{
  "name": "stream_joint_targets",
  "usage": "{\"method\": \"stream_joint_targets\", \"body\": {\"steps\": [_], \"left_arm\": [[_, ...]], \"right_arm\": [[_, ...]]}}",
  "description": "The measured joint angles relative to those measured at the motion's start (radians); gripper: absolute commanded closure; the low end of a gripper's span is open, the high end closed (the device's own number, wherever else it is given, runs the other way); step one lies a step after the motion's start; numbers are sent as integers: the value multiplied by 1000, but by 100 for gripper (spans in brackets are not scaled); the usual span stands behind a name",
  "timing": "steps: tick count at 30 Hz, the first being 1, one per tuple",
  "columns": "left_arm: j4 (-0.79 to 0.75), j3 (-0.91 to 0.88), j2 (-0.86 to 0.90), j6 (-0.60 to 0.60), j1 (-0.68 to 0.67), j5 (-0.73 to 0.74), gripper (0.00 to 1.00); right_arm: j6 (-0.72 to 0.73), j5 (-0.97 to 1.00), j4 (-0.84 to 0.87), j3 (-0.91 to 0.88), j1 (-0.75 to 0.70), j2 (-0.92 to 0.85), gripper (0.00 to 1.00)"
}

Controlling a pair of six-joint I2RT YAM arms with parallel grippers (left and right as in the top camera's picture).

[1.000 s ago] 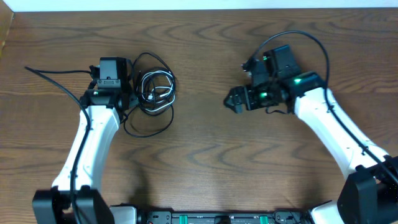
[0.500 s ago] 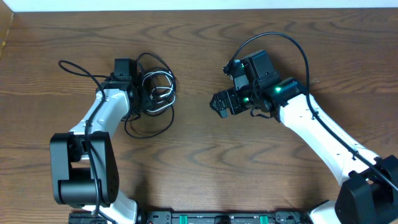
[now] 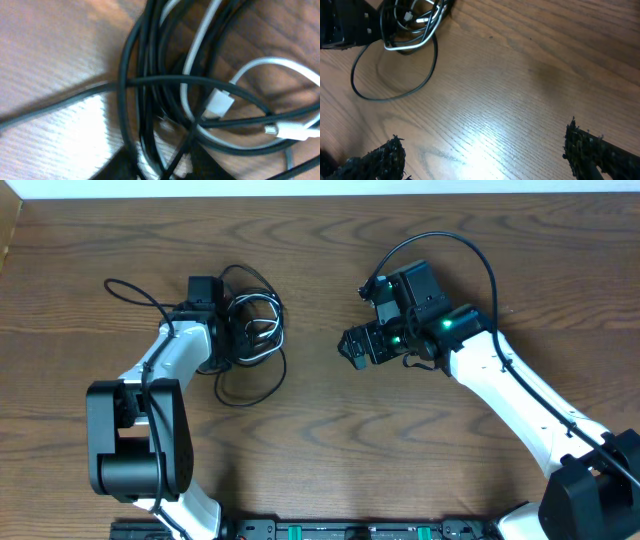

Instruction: Untangle cables

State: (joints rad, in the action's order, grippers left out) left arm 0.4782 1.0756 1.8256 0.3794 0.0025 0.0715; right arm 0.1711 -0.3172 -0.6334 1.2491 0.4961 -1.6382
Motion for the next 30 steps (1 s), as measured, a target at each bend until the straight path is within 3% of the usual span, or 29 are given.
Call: {"method": "stream_joint_targets", "body": {"steps": [13,17,23,30], "left_arm": [[-3,0,1,-29,-3,45,93],[2,0,-23,-185,-21,92,93],[11,0,-213,-485,-138,115,92],[11,0,-325,-655,-214,122,93]], "right_arm": [[1,0,-21,0,0,0,2],[5,-19,-7,0,-2,0,3],[0,-45,10,0,-29,0,2],[-100,-70,13,0,-71,0,10]]}}
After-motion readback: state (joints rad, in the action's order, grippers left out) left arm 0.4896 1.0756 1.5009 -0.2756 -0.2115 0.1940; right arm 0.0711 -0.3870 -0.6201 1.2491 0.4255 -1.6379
